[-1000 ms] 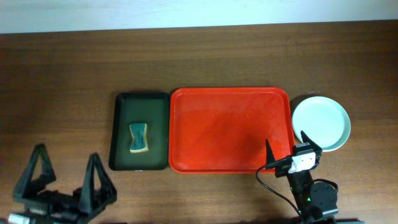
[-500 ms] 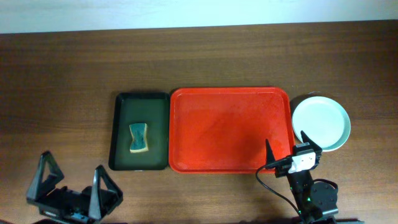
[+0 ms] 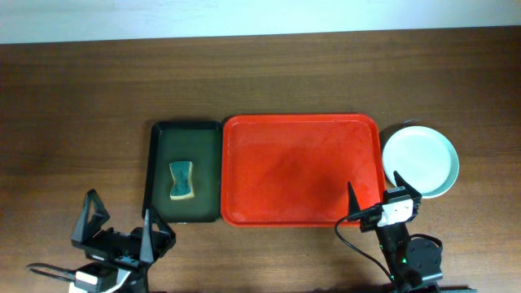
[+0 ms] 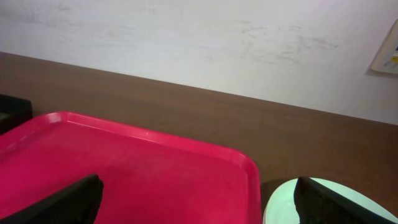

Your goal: Clean dirty plates on tray and stack at the side

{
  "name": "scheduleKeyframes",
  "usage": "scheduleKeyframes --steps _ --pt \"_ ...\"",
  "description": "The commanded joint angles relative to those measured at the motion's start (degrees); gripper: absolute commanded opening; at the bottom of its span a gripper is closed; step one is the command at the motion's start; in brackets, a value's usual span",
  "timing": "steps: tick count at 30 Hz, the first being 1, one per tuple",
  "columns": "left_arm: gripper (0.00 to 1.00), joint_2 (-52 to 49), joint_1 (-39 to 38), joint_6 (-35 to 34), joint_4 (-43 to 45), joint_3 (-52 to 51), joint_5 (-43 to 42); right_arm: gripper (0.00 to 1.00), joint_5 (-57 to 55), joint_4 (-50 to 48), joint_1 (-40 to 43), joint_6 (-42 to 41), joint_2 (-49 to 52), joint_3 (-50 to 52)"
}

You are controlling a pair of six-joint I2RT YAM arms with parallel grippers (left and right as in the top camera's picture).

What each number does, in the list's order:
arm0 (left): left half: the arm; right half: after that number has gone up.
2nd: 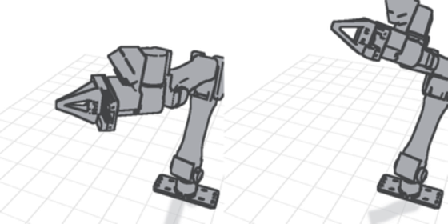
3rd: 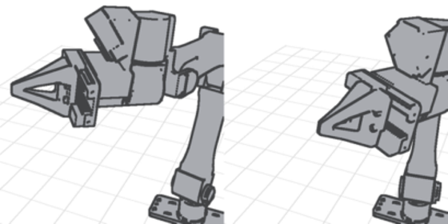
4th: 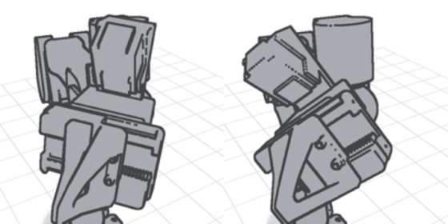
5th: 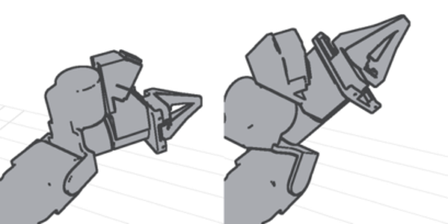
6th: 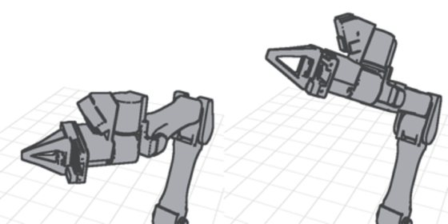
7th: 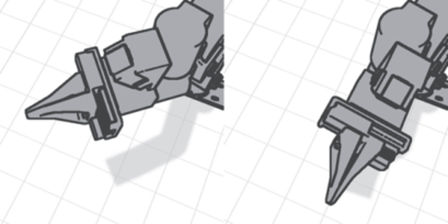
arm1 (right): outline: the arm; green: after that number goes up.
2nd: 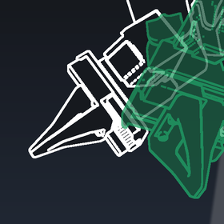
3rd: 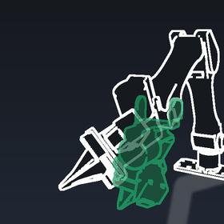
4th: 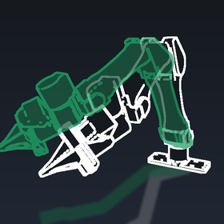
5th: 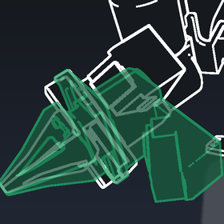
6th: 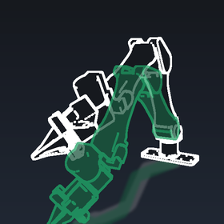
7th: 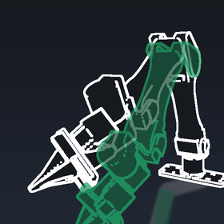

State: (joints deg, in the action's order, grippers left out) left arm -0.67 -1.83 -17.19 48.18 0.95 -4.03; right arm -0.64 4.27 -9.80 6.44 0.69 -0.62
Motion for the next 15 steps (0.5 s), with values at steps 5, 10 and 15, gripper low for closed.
scheduleKeyframes --steps 5,10,15 --pt "0.99 0.35 -0.26 -0.11 -18.8 -0.46 0.83 0.98 -0.96 0.33 -0.31 -0.02 -0.44 0.31" --pt "0.99 0.35 -0.26 8.55 -42.36 -0.46 1.14 0.98 -0.96 0.33 -0.31 -0.02 -0.44 0.31" --pt "0.99 0.37 -0.26 20.98 -52.81 -0.46 1.77 0.98 -0.96 0.33 -0.31 -0.02 -0.44 0.31"
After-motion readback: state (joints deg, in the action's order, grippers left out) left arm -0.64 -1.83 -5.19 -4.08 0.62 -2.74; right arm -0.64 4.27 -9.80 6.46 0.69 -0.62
